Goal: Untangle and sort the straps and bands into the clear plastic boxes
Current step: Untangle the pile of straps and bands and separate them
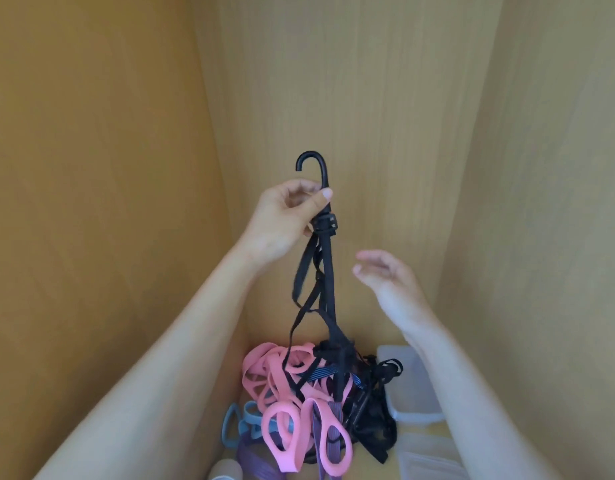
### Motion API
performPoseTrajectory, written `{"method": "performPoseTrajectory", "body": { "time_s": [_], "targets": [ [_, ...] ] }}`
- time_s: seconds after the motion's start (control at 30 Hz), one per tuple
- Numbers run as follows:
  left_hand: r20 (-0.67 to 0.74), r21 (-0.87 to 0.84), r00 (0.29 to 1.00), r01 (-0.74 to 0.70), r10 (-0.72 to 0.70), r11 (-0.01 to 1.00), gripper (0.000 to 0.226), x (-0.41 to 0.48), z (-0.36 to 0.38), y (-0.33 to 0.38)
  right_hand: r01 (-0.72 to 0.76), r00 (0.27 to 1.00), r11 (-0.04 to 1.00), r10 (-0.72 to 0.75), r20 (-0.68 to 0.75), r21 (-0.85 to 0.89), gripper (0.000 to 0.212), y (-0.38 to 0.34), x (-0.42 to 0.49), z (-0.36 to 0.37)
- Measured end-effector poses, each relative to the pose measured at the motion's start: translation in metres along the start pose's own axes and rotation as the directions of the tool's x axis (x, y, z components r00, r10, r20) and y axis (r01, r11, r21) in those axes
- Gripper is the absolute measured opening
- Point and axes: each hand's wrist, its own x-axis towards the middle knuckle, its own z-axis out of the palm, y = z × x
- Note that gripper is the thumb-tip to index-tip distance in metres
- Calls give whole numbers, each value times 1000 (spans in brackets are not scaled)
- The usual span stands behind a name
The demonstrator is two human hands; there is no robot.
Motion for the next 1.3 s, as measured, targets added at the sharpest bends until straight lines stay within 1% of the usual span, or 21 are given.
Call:
{"method": "performPoseTrajectory", "body": {
  "time_s": [0.07, 0.1, 0.17, 0.23, 0.3, 0.33, 0.4, 0.47, 0.53, 0.6, 0.67, 0.7, 0.8, 0.87, 0.93, 1.03, 1.13, 1.23, 1.3],
  "targets": [
    [24, 11, 1000, -14, 13, 1000, 27, 3, 3, 8, 143, 987, 989, -146, 66, 46, 34, -16, 4, -2],
    [37, 23, 999, -19, 18, 1000, 27, 4, 5, 11, 188, 974, 979, -196, 114, 80, 36, -24, 9, -2],
    [39, 30, 999, -29, 28, 999, 28, 5, 11, 15, 226, 948, 962, -254, 191, 153, 26, -39, 16, 1],
    [13, 13, 999, -35, 35, 999, 30, 6, 15, 16, 204, 949, 953, -249, 195, 226, 16, -50, 22, 2],
    [10, 2, 1000, -21, 21, 1000, 37, 7, 16, 12, 175, 952, 938, -239, 192, 298, 19, -58, 27, 4],
    [43, -16, 999, 3, -2, 1000, 45, 7, 15, 8, 161, 953, 924, -237, 189, 347, 21, -62, 29, 4],
    [161, -62, 985, 74, -63, 995, 60, 5, 16, -3, 143, 960, 880, -235, 155, 453, 22, -71, 35, 3],
    [287, -124, 951, 155, -114, 980, 65, 0, 21, -15, 131, 968, 823, -227, 110, 553, 20, -82, 42, 0],
    [339, -148, 926, 226, -165, 963, 65, -8, 28, -28, 133, 971, 767, -227, 71, 628, 19, -93, 49, -2],
    [363, -112, 914, 236, -182, 965, 53, -16, 35, -38, 131, 978, 733, -208, 36, 668, 19, -103, 56, -5],
    [385, -103, 905, 239, -183, 965, 29, -22, 42, -47, 139, 981, 724, -193, 5, 675, 19, -112, 63, -11],
    [390, -104, 901, 250, -192, 963, 22, -25, 44, -50, 152, 981, 733, -191, -13, 663, 19, -117, 66, -14],
    [394, -57, 895, 250, -209, 967, 25, -30, 48, -65, 206, 976, 765, -205, -73, 611, 19, -126, 72, -27],
    [390, 1, 891, 252, -232, 968, 26, -34, 48, -78, 247, 968, 754, -222, -118, 608, 18, -129, 74, -36],
    [370, 34, 885, 290, -281, 956, 22, -38, 47, -93, 283, 959, 727, -231, -165, 626, 19, -132, 73, -46],
    [345, -6, 870, 377, -352, 926, 18, -44, 46, -113, 325, 945, 702, -221, -240, 634, 20, -134, 70, -61],
    [310, -14, 865, 419, -395, 908, 30, -44, 42, -118, 373, 924, 744, -246, -292, 554, 20, -130, 65, -73],
    [242, -36, 908, 360, -342, 932, 32, -29, 34, -105, 427, 896, 784, -299, -329, 451, 19, -123, 55, -78],
    [182, -38, 937, 309, -298, 950, 29, -15, 27, -90, 414, 896, 828, -296, -331, 378, 19, -114, 50, -77]
  ]
}}
